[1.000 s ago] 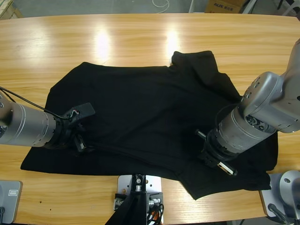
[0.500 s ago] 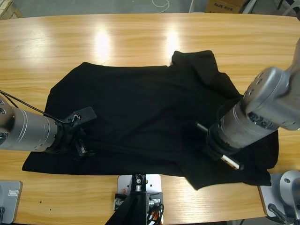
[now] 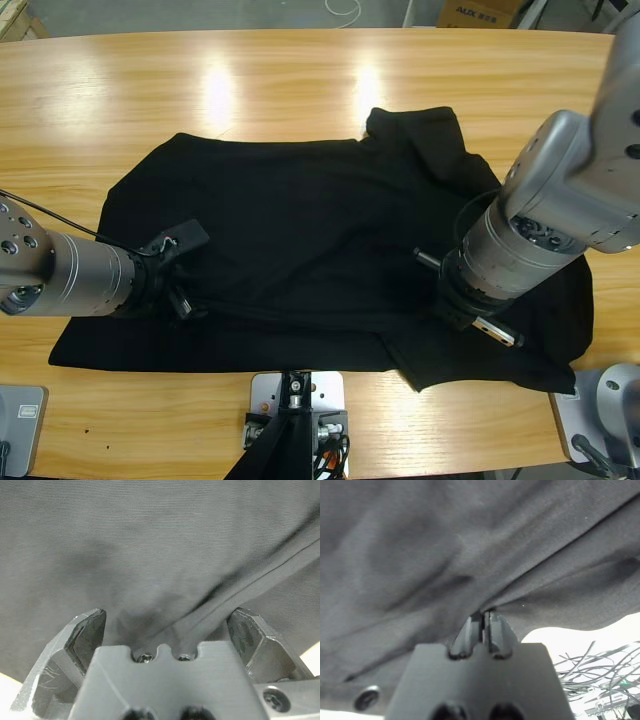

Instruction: Fold clothes

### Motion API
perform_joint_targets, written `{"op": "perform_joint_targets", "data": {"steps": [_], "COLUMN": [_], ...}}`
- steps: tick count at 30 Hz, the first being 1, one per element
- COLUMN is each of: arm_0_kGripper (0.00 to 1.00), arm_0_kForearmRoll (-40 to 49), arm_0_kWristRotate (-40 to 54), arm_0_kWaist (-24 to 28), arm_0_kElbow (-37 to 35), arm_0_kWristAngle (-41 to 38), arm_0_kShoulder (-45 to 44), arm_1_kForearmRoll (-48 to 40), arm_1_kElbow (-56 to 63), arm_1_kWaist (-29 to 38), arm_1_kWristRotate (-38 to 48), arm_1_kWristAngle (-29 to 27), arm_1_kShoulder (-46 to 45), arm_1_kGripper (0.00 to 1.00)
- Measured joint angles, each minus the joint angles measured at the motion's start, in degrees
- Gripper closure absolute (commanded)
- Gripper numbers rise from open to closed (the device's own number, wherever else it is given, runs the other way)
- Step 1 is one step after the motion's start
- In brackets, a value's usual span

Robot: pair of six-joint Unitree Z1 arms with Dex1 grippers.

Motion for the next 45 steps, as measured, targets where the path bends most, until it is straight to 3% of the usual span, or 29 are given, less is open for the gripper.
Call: {"op": "perform_joint_targets", "data": {"steps": [8,15,17,18,19,25,30,35,39,45], "arm_0_kGripper": [0.087,0.087,0.087,0.087,0.087,0.087,0.085,0.082,0.082,0.085], "arm_0_kForearmRoll": [0.0,-0.76,-0.91,-0.94,-0.94,-1.03,-1.11,-1.11,-1.11,-0.74], "arm_0_kWristRotate": [-2.4,-4.87,-5.06,-5.07,-5.07,-5.07,-5.07,-6.68,-8.62,-8.83], "arm_0_kWaist": [-0.01,-0.01,-0.01,-0.01,-0.01,-0.01,0.01,6.99,9.93,5.84], "arm_0_kElbow": [0.0,0.0,0.0,0.0,0.0,-0.03,-0.25,-0.36,-0.36,-0.36], "arm_0_kWristAngle": [2.62,3.68,3.93,4.04,4.14,4.37,6.93,8.57,7.02,5.02], "arm_0_kShoulder": [0.38,1.84,1.88,1.88,1.89,2.15,2.35,2.19,0.23,-4.25], "arm_1_kForearmRoll": [0.47,-2.06,-2.21,-2.21,-2.2,-1.51,5.64,8.05,5.78,-1.33], "arm_1_kElbow": [0.0,0.0,-0.01,-0.01,-0.01,-0.14,-2.26,-2.53,2.07,6.29], "arm_1_kWaist": [0.0,0.01,0.01,0.01,0.01,0.02,0.02,0.01,-1.62,-2.59], "arm_1_kWristRotate": [-0.45,-1.96,-1.97,-1.97,-2.11,-13.27,-20.17,-24.05,-28.02,-37.09], "arm_1_kWristAngle": [-0.16,-6.37,-7.0,-7.06,-7.06,-6.72,-12.35,-16.87,-17.25,-18.51], "arm_1_kShoulder": [0.24,-0.57,-0.64,-0.64,-0.64,-0.65,-3.64,-11.78,-15.29,-16.01], "arm_1_kGripper": [1.0,1.0,0.321,0.08,0.005,0.0,0.0,0.0,0.0,0.0]}}
